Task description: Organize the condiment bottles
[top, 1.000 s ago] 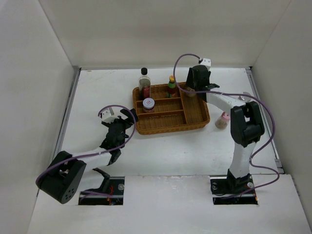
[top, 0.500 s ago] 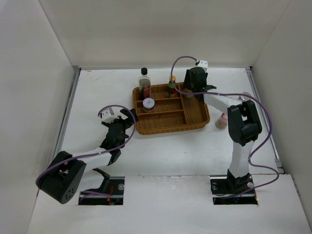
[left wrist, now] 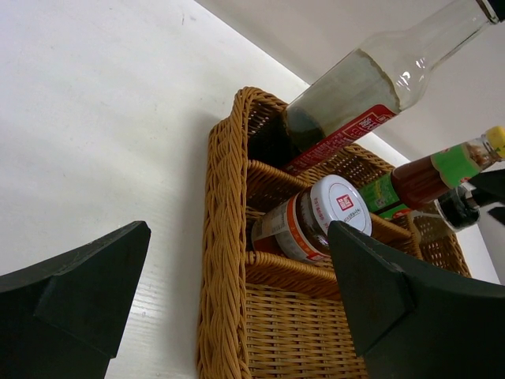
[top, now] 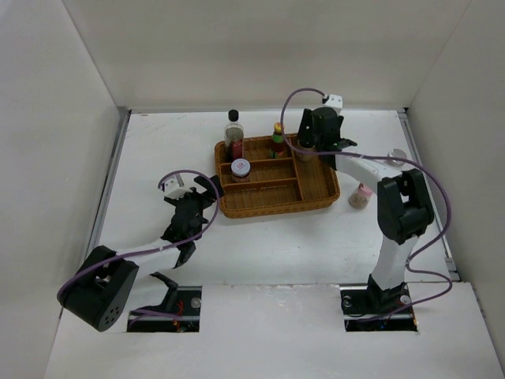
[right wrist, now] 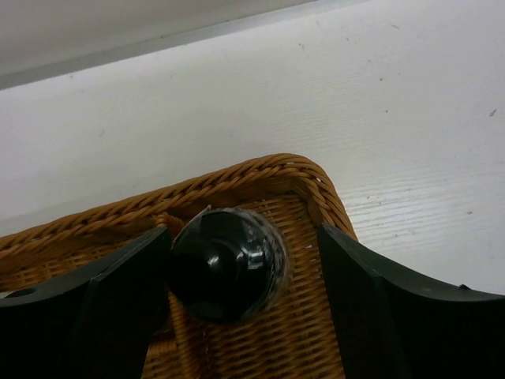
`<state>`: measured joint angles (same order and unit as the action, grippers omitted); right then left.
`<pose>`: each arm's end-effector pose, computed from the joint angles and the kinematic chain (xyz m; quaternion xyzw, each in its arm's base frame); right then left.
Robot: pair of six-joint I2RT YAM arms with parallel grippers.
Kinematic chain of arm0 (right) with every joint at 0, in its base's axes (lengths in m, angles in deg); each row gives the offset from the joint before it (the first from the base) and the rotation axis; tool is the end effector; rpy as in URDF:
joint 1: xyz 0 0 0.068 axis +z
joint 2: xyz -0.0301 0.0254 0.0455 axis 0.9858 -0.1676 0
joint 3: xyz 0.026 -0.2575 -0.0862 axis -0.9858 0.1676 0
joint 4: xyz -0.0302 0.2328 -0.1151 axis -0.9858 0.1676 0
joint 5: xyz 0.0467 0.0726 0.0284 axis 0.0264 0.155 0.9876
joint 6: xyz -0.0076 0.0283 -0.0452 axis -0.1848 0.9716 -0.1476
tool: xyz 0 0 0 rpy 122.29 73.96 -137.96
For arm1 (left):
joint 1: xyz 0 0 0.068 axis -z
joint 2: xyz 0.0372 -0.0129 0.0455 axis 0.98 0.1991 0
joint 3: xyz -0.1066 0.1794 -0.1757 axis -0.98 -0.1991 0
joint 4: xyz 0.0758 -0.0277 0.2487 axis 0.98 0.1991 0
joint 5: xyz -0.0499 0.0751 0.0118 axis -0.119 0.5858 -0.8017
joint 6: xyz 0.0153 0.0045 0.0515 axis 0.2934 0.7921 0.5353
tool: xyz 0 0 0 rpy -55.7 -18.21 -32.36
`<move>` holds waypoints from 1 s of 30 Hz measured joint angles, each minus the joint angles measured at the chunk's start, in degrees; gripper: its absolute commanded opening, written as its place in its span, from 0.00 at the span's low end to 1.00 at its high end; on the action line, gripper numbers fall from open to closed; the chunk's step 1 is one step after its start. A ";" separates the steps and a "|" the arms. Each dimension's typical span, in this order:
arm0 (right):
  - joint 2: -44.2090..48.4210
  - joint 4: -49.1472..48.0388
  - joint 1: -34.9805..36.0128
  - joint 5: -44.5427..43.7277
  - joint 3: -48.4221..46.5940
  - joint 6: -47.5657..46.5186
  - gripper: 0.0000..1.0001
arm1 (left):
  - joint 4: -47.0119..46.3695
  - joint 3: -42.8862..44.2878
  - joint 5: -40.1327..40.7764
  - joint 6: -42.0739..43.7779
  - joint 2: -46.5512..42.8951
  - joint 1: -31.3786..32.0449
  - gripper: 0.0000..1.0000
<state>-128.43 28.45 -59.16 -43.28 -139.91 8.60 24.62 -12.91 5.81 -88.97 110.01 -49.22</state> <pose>0.4211 0.1483 0.2477 0.0910 0.8328 0.0194 0.5458 0.1942 -0.0872 0.1804 -0.2481 0.6854 -0.1988 0.6551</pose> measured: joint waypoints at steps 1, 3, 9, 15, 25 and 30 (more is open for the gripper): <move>1.51 0.15 0.00 -0.02 0.57 0.13 0.82 | 0.00 0.00 0.00 0.00 0.00 -0.02 1.00; 4.87 0.07 0.00 -0.02 1.79 0.33 0.83 | 0.00 0.00 0.00 -0.02 0.00 -0.02 1.00; 19.98 -1.14 -1.88 -0.04 11.19 1.07 0.86 | 0.00 0.00 0.00 -0.09 -0.17 -0.02 1.00; 34.69 -1.31 -11.39 -7.45 22.97 0.63 0.92 | 0.00 0.00 0.00 -0.42 -0.07 0.39 1.00; 30.42 -0.87 -19.06 -18.27 25.40 -4.55 1.00 | -0.02 0.00 -0.42 -1.27 0.92 1.25 1.00; 24.96 2.01 -20.92 -16.63 25.18 -4.72 1.00 | -0.02 0.00 -0.66 -1.49 0.96 1.25 1.00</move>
<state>-103.47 30.46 -80.08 -59.91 -114.73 3.88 24.60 -12.91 5.16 -90.45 110.97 -47.97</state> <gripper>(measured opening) 0.998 0.997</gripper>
